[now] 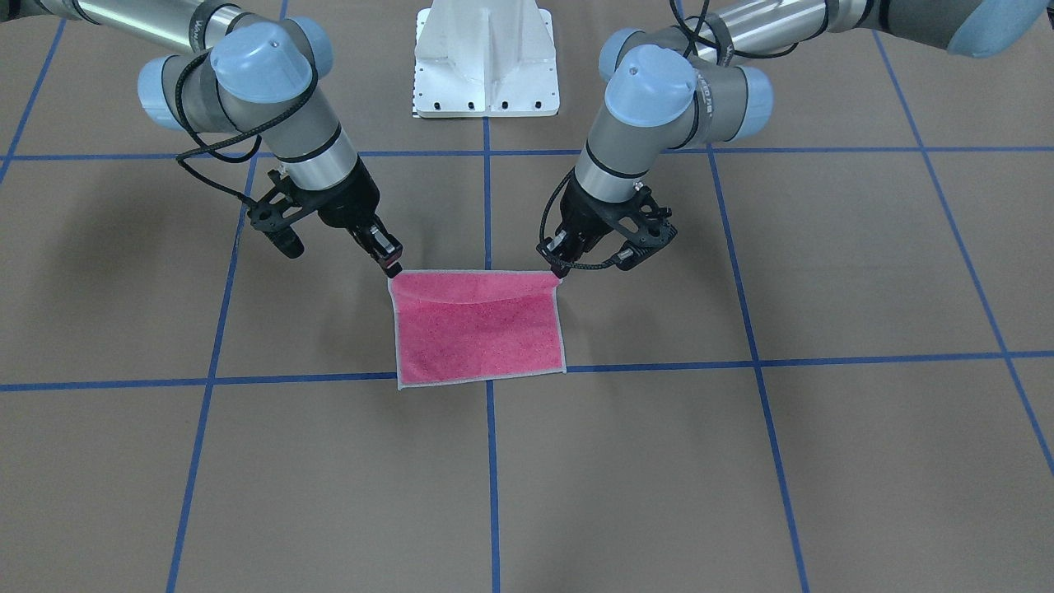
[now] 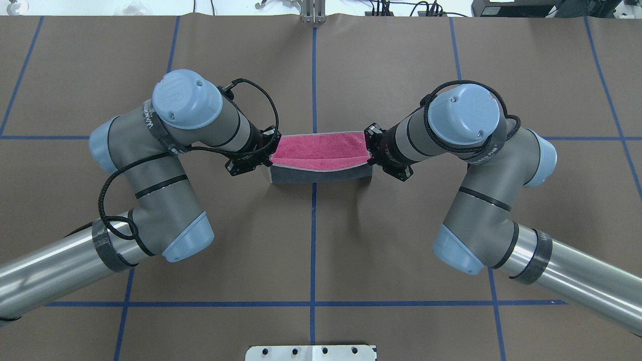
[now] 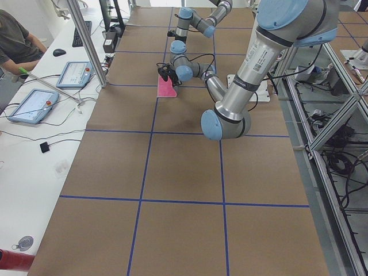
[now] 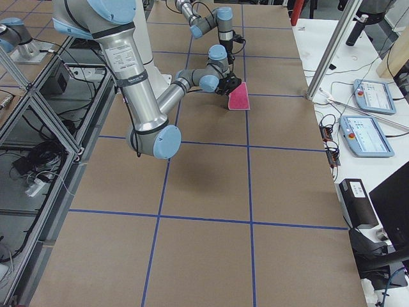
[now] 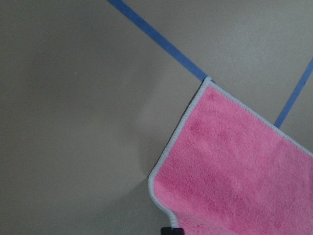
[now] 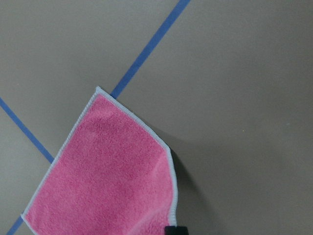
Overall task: Fold towel twice with both arms
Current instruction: 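Lift both corners and carry them over toward the far edge, then lower the held corners onto the far edge of the towel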
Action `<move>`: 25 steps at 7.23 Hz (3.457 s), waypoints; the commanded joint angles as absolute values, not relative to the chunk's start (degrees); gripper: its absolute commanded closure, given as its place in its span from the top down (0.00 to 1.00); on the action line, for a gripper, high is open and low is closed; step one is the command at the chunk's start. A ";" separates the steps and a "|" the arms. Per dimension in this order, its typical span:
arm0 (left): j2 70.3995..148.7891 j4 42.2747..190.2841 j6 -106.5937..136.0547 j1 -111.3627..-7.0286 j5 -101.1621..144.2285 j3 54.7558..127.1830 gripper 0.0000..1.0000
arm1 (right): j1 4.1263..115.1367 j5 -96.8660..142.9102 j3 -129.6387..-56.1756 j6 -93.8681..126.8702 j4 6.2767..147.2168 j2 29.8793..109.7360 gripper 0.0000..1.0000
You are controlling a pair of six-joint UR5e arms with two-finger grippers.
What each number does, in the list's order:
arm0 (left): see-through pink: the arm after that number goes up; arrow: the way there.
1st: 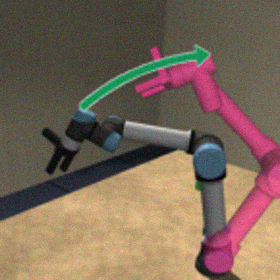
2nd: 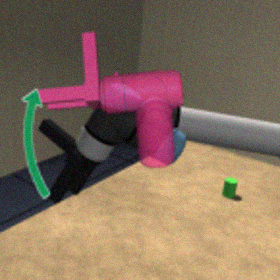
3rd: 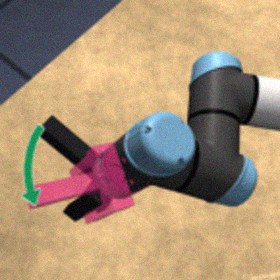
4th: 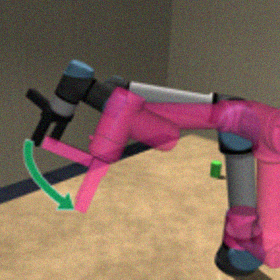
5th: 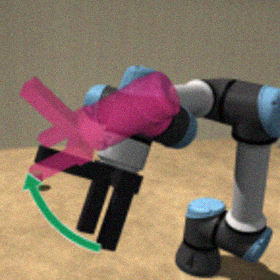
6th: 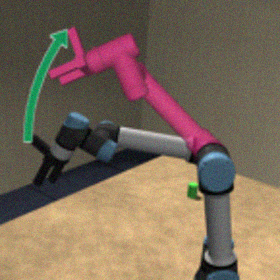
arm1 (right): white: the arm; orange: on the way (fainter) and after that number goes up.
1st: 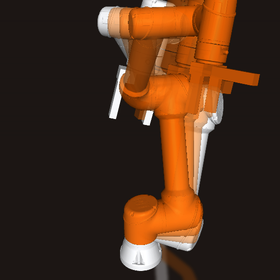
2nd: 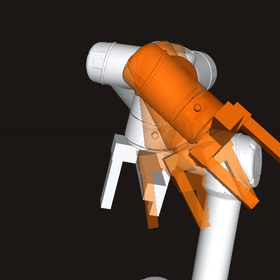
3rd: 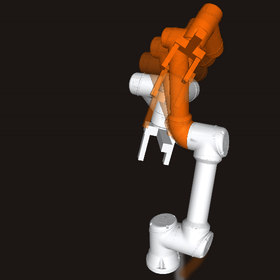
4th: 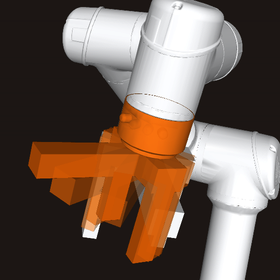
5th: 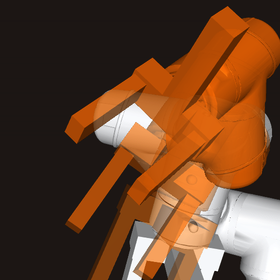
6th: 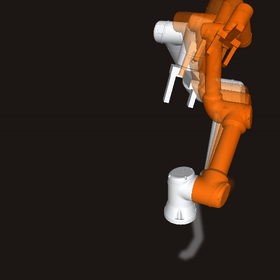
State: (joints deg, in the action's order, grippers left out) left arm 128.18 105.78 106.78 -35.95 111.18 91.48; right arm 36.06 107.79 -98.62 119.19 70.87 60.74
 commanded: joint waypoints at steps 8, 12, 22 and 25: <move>131.31 110.63 106.35 -37.70 110.83 81.05 0.00 | 38.14 107.67 -86.32 118.56 70.66 52.83 0.00; 133.15 111.71 106.35 -38.50 110.83 78.40 0.00 | 39.02 107.67 -86.05 117.69 70.75 52.82 0.00; 133.68 112.41 106.35 -38.41 110.74 76.65 0.00 | 38.94 107.58 -82.79 117.51 70.58 51.07 0.10; 134.21 114.26 106.35 -38.50 110.74 74.53 0.14 | 39.11 107.40 -80.69 117.68 66.54 50.72 0.57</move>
State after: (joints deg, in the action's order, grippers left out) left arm 134.01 113.89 106.35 -38.42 110.74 75.07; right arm 39.00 107.46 -81.52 117.61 67.86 50.96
